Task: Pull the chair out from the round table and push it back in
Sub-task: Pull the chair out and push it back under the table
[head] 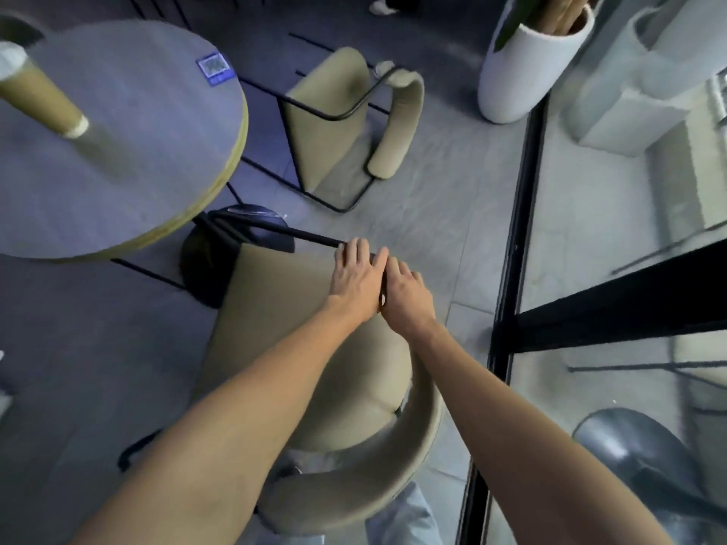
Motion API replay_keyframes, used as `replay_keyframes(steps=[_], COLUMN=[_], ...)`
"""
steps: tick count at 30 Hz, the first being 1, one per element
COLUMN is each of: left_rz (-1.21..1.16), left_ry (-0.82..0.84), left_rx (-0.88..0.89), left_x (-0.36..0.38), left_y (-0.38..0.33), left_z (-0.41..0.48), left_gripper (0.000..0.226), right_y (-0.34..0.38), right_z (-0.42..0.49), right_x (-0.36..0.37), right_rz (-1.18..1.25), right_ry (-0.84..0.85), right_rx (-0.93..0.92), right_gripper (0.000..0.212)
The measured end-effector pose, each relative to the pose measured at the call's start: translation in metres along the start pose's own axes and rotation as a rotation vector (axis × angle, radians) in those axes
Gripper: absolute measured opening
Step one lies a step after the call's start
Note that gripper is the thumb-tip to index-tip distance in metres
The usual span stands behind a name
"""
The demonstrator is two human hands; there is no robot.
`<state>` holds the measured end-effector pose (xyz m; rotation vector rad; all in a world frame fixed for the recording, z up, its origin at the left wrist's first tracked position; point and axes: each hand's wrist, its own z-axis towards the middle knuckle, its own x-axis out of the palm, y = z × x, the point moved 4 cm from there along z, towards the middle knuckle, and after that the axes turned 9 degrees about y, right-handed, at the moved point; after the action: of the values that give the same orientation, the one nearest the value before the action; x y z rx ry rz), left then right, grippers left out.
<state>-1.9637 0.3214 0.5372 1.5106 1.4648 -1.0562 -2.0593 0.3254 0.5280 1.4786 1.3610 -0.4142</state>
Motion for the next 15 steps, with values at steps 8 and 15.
replay_keyframes(steps=[8,15], left_rz=[-0.229,-0.198], left_ry=[0.119,0.121], left_rx=[-0.163,-0.240], left_x=[-0.006,0.003], left_y=[0.022,0.013], left_z=[0.059,0.076], left_gripper=[0.081,0.088], right_y=[-0.019,-0.027], right_z=[0.064,0.076], right_x=[-0.021,-0.015], right_rz=[0.063,0.017], right_ry=[0.072,0.072], right_rx=[-0.027,-0.074], right_gripper=[0.065,0.068])
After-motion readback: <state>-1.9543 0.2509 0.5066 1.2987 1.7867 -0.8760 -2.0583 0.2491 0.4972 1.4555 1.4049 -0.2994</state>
